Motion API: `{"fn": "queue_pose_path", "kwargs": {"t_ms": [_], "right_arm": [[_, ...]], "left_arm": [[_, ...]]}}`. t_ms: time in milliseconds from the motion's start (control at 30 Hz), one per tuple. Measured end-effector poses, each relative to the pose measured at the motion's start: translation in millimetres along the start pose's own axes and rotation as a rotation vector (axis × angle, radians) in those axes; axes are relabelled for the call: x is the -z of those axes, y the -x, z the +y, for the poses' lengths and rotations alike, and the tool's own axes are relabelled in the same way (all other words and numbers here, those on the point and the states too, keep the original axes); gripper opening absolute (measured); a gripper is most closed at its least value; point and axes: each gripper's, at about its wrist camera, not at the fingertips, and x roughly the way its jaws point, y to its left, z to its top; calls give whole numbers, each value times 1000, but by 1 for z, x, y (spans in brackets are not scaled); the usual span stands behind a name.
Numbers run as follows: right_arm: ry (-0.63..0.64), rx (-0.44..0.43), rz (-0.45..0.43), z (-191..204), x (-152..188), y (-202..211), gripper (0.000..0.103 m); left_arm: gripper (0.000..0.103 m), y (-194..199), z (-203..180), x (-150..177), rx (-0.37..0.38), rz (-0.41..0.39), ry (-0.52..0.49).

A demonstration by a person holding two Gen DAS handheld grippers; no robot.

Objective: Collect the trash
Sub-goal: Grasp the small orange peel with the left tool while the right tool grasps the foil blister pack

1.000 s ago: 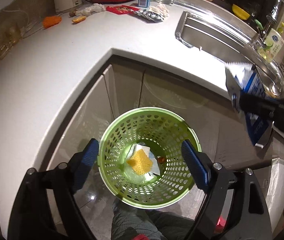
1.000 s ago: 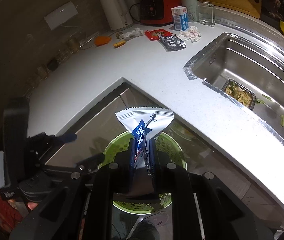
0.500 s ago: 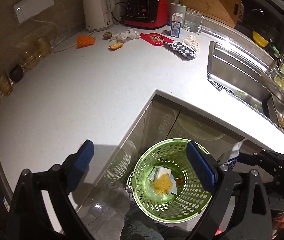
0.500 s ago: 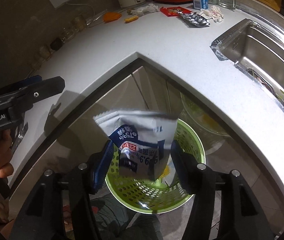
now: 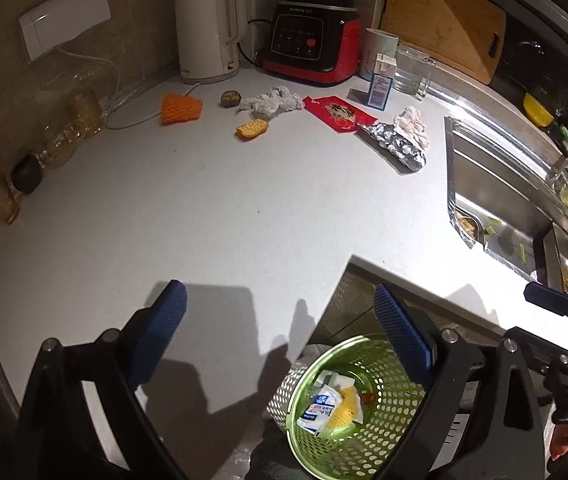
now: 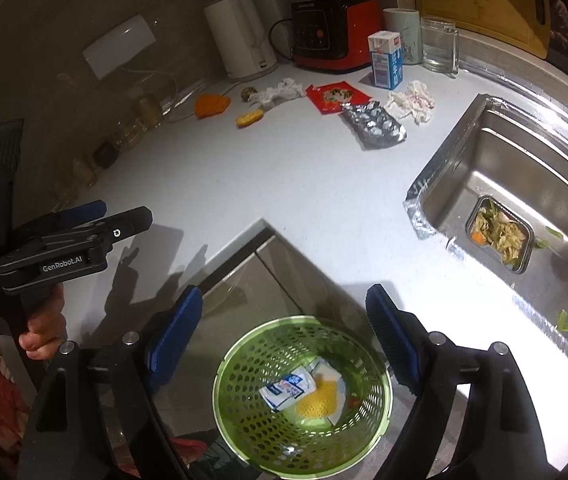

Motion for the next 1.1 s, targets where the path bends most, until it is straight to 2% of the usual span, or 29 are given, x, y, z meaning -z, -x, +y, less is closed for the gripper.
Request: {"fn": "queue_pose_path", "kwargs": {"t_ms": [233,400,533,767,867,1100], "right_arm": [[-30,41,-57,-4,-49,-15,88],[-53,63,-63,-5,-75,-34,89],[-77,78,-59,-7,-92,-49,89],[-122,119,-43,-12,-107,-70,89],[-138,138,-35,-16,-109,-74,89],[-183,179,-35,-31,-115,-78,89]], "left_arm": [[90,-42,22,-52,-13,-22,-21],[90,-77,35,-85,-17,-40,-45],[90,-111,42,-107,-1,-25,-53],[89,-181,42,-140,7,20,-61],[86,-203,37,-151,8,40,-71],[85,-230,30,-167,31,61,-62]]}}
